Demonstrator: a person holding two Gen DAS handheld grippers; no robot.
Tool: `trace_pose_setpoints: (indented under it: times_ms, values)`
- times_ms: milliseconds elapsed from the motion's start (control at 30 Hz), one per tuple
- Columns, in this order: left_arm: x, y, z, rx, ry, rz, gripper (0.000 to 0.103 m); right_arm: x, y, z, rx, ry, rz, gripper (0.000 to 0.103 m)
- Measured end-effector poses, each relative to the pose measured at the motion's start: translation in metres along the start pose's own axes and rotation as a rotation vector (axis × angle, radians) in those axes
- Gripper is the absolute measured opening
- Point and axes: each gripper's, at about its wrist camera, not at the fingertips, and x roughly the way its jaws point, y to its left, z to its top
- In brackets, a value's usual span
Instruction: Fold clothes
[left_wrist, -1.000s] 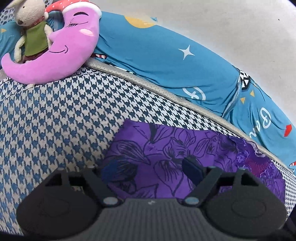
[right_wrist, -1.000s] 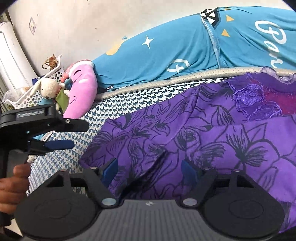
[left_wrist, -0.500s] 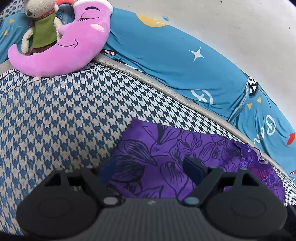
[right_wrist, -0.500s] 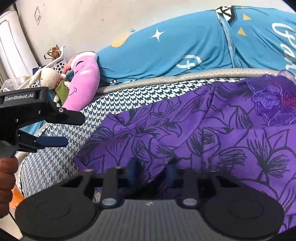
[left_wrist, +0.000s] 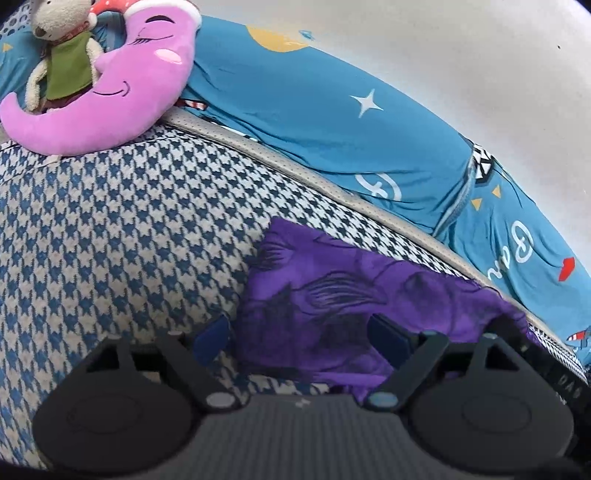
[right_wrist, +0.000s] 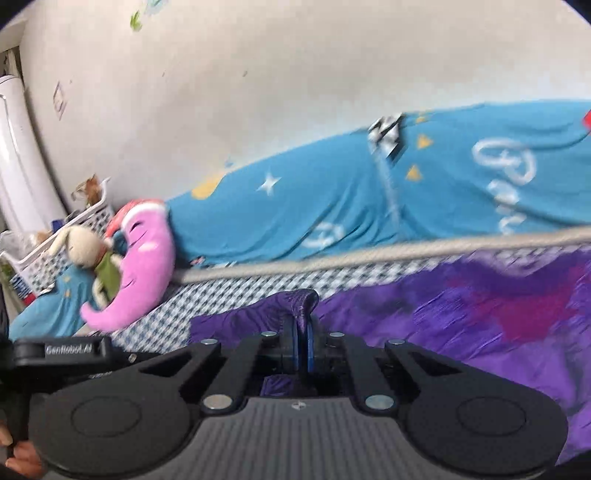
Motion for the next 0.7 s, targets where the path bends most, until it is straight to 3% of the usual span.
trace_pose_setpoints:
  times_ms: [400, 700]
  values:
    - [0.005, -0.032, -0.004, 0.057, 0.022, -0.025, 0.086, -0.077, -0.06, 0.04, 0.074, -0.147, -0.171, 0.007]
    - [0.016, -0.061, -0.02, 0.099, 0.052, -0.044, 0.086, -0.105, -0.125, 0.038, 0.191, -0.138, -0.399, 0.008]
